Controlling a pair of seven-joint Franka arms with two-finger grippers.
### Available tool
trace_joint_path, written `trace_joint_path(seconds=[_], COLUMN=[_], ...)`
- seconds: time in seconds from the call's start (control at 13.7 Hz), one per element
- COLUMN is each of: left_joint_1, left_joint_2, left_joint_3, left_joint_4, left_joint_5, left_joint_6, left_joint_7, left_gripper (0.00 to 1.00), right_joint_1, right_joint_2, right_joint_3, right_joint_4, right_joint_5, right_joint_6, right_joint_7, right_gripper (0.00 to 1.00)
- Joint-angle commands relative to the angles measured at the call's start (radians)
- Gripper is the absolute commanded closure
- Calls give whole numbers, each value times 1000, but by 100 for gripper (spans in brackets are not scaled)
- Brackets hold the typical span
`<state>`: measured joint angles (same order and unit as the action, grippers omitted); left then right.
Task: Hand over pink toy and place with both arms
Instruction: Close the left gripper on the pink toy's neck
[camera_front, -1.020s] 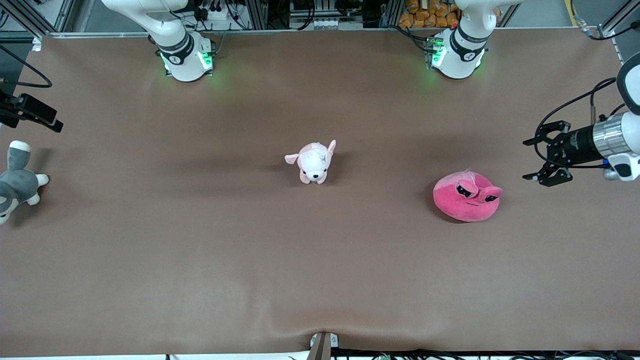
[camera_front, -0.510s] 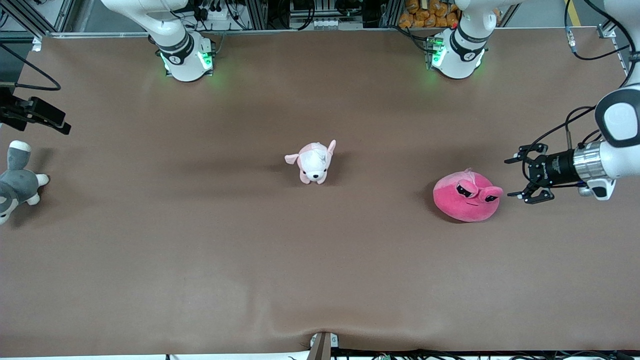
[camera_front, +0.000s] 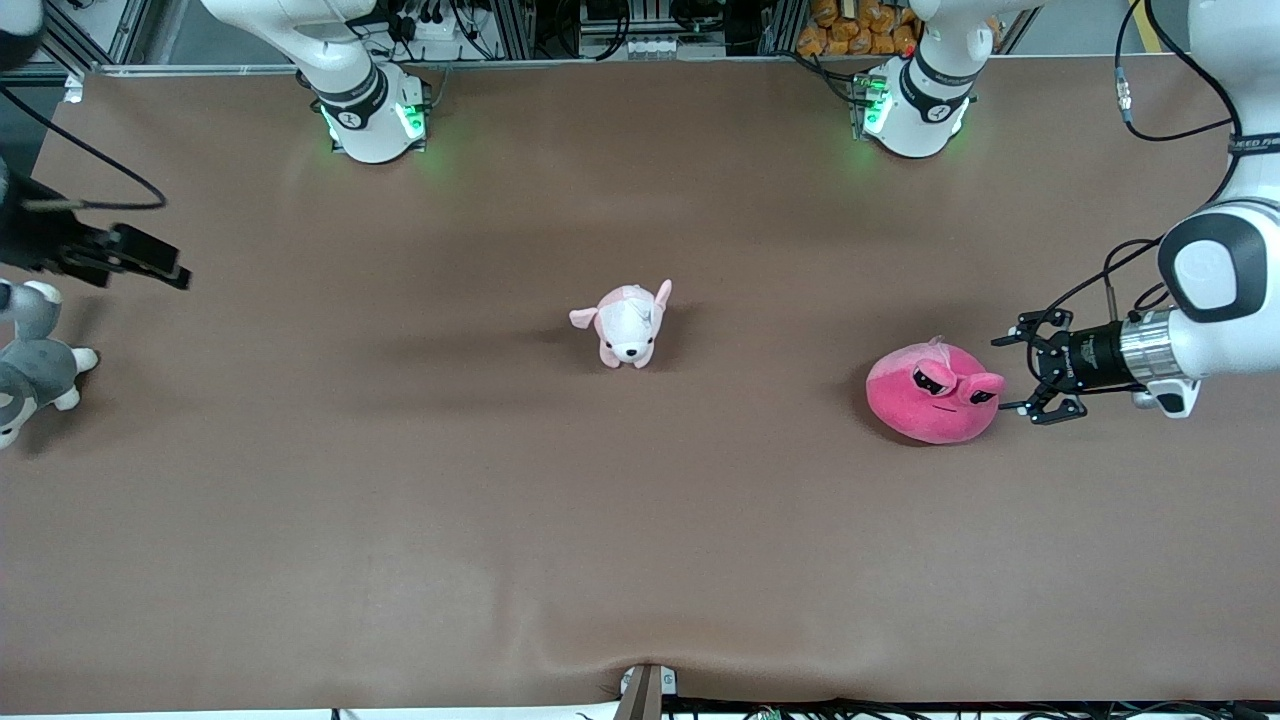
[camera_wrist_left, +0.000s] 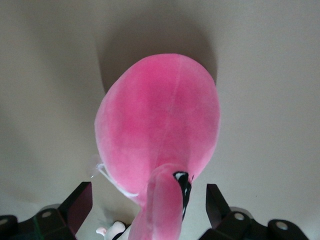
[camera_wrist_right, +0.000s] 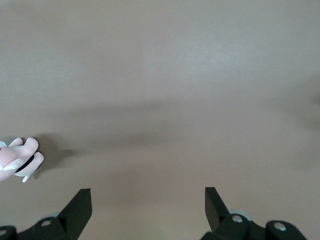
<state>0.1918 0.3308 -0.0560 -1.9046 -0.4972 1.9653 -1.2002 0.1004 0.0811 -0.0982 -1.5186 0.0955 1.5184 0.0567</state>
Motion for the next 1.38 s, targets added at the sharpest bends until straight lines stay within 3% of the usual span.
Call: trace_joint_path(seconds=[0.0,0.29,0.58,0.66,0.8,0.95,1.02,1.31], left_joint_1=[-2,-5,-6,-6,-6,-6,-6,-5], left_joint_2=[8,22,31,34,36,28,24,-10], left_joint_3=[-16,-28,-35,-35,-36,-38,-39,-80], left_joint_4=[-7,-11,-10,-10,-10,-7,-4,4], left_joint_5=[-21,-57,-58,-57,-57,-58,-58,-58], left_joint_6=[23,24,32,32,32,30,26,-8], left_joint_7=[2,4,5,5,7,5,5,-12], left_gripper=[2,14,32,40,77,96,100,100], right_joint_1=[25,91,90,91,90,87,87,87], right_joint_2=[52,51,51,51,51,52,52,52], right_joint_3=[-6,-6,-8,-8,-8,-8,-8,-8], right_joint_4=[47,55,55,55,55,55,55,55], right_joint_5=[19,16,16,16,16,18,18,18], right_joint_6=[6,46,45,46,45,45,45,46], right_joint_7=[17,14,14,14,14,14,14,14], right_gripper=[0,0,0,0,0,0,0,0])
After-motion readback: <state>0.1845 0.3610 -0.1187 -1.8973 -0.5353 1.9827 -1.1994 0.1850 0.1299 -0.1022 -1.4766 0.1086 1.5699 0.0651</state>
